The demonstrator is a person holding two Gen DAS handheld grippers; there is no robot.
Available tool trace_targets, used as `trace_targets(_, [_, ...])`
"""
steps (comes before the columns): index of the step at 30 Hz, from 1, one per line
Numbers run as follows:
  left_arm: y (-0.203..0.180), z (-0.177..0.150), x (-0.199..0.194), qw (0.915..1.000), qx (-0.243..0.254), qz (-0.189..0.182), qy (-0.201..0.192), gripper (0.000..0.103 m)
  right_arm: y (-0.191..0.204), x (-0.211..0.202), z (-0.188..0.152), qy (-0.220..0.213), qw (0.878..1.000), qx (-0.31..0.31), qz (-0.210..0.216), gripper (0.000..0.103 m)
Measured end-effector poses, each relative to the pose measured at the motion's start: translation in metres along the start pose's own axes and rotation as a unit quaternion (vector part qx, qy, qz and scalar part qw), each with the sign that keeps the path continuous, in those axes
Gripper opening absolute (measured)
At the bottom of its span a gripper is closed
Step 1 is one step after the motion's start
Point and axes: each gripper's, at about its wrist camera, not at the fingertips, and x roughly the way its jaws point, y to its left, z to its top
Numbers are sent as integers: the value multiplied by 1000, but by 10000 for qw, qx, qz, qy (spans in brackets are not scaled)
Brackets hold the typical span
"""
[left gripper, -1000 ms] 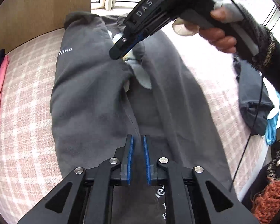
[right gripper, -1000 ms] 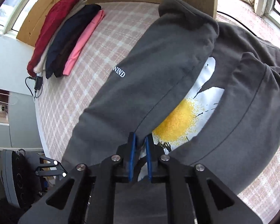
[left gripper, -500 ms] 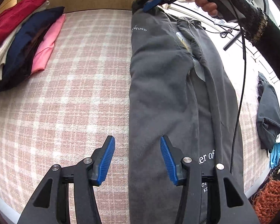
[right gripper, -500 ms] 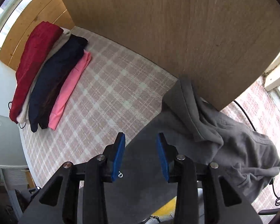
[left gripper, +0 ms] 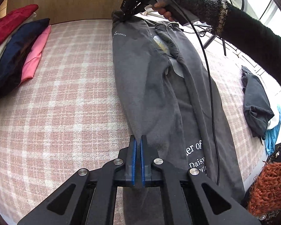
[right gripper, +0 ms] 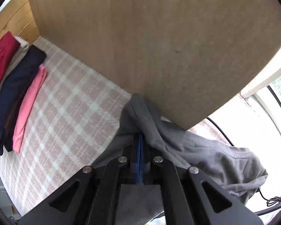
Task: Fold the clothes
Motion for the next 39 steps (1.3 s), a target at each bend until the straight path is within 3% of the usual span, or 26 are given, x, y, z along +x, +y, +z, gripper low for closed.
trace_targets(2, [1,3,6,9999,24,48,117,4,-3,-2,-2,17,10000,-58,70,0])
trace_targets(4, [0,8,10,9989,38,433,195,11,0,-14,-5,-116,9997,-196,68,1])
trace_targets(5, [2,10,7,9982,-2,566,200,20,3,-23,-9,-208,9995,-243,58,2])
trace_targets(6, [6,10,0,9979,-101,623,154,28,7,-31,-16,-231,9991,-326,151,5])
trace_targets(9, [17,-6,-34,9975,-465,525,-37,29,28,-47,-54,33,9939,-799,759,10])
trace_targets(12, [16,-44,-57,9962,-696,520,116,40,57,-53,-106,264,9858,-1377,920,10])
trace_targets(15, [9,-91,-65,9936,-907,432,516,40,68,-53,-143,451,9818,-1464,1120,11])
trace_targets(20, [9,-159,-67,9817,-1673,303,855,40,60,-51,-159,439,9850,-1237,1122,19])
trace_targets(25, [0,-181,-69,9796,-1858,201,741,36,53,-42,-144,206,9909,-1079,773,20])
trace_targets(26, [-2,-182,-68,9801,-1834,174,741,32,52,-40,-142,228,9914,-1009,802,20])
trace_targets(29, [-7,-182,-63,9823,-1704,85,767,4,52,-37,-135,191,9920,-932,834,22])
trace_targets(31, [-10,-183,-62,9848,-1573,89,734,3,56,-36,-132,171,9918,-1000,783,26])
trace_targets(35, [-22,-193,-76,9875,-1346,77,816,3,59,-34,-129,46,9910,-1183,621,24])
trace_targets(39, [-13,-206,-74,9825,-1647,118,865,2,63,-35,-130,96,9906,-1300,408,20])
